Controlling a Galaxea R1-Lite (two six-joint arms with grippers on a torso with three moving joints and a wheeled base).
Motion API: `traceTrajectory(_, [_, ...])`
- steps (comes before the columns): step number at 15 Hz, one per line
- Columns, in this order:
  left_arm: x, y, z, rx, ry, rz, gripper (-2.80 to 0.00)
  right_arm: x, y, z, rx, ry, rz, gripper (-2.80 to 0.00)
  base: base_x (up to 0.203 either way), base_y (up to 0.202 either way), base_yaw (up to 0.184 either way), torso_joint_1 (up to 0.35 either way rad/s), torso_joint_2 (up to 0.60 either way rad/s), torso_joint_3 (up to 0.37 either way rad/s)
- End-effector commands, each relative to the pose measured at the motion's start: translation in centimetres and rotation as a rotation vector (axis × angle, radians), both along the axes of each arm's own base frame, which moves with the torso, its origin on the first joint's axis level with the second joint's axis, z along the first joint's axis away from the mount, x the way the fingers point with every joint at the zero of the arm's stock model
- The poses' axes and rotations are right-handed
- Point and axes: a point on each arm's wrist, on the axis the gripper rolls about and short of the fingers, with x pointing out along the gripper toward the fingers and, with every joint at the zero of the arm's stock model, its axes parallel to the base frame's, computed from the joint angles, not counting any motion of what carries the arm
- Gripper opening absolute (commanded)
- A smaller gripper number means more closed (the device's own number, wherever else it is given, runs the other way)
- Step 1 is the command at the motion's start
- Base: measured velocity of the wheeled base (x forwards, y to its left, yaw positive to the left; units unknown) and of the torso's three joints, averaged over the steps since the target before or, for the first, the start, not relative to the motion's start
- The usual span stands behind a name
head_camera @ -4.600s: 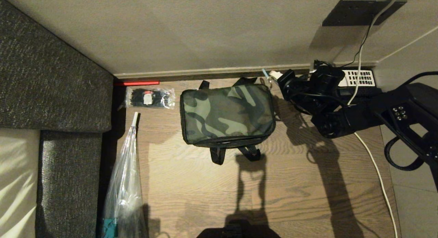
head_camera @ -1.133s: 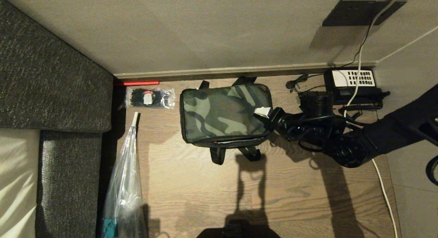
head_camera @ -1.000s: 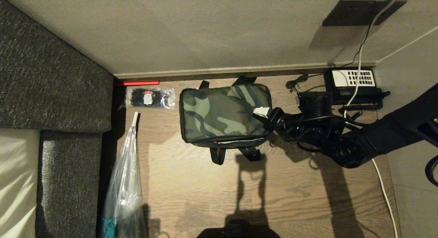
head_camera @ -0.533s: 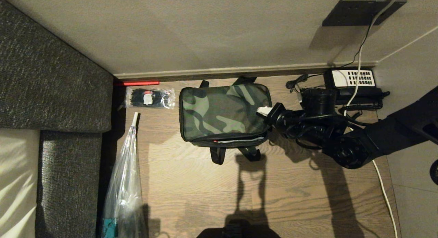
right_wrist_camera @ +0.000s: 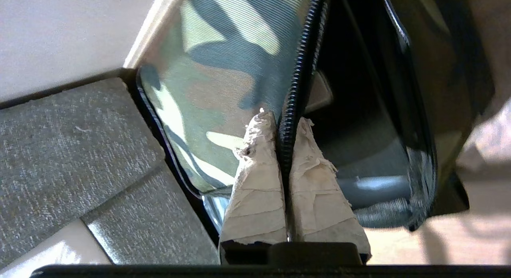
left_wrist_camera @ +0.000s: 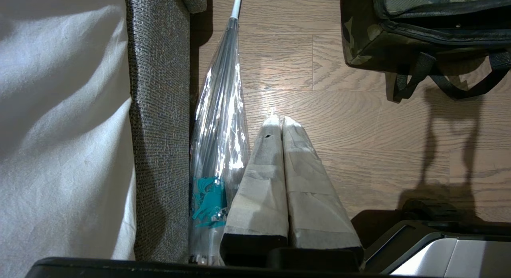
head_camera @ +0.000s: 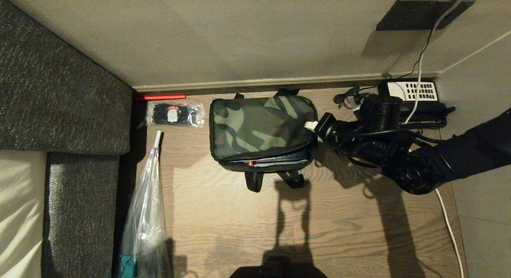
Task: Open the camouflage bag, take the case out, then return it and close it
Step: Open the top of the storage box
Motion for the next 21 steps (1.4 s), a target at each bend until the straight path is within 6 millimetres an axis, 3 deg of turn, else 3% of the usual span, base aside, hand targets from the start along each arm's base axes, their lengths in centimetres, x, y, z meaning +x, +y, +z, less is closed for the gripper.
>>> traceTrajectory(1, [0.0, 0.0, 0.0, 0.000, -0.002, 0.000, -2.80, -0.1, 0.0, 1.1, 0.023, -0.054, 0.001, -2.80, 0.000, 0.000, 0.000, 0.000, 0.00, 0.000])
traceTrajectory(10, [0.0, 0.0, 0.0, 0.000, -0.002, 0.000, -2.80, 0.2, 0.1, 3.7, 0.022, -0.206, -0.002, -2.80, 0.000, 0.000, 0.000, 0.000, 0.00, 0.000])
traceTrajectory(11, [0.0, 0.0, 0.0, 0.000, -0.002, 0.000, -2.80, 0.2, 0.1, 3.8, 0.023, -0.211, -0.002, 0.00, 0.000, 0.000, 0.000, 0.000, 0.00, 0.000])
traceTrajectory(16, [0.0, 0.0, 0.0, 0.000, -0.002, 0.000, -2.80, 0.3, 0.1, 5.2, 0.065, -0.292, -0.008, 0.00, 0.000, 0.000, 0.000, 0.000, 0.00, 0.000])
traceTrajectory(21, [0.0, 0.0, 0.0, 0.000, -0.002, 0.000, -2.80, 0.5, 0.1, 7.8, 0.101, -0.376, -0.014, 0.00, 0.000, 0.000, 0.000, 0.000, 0.00, 0.000])
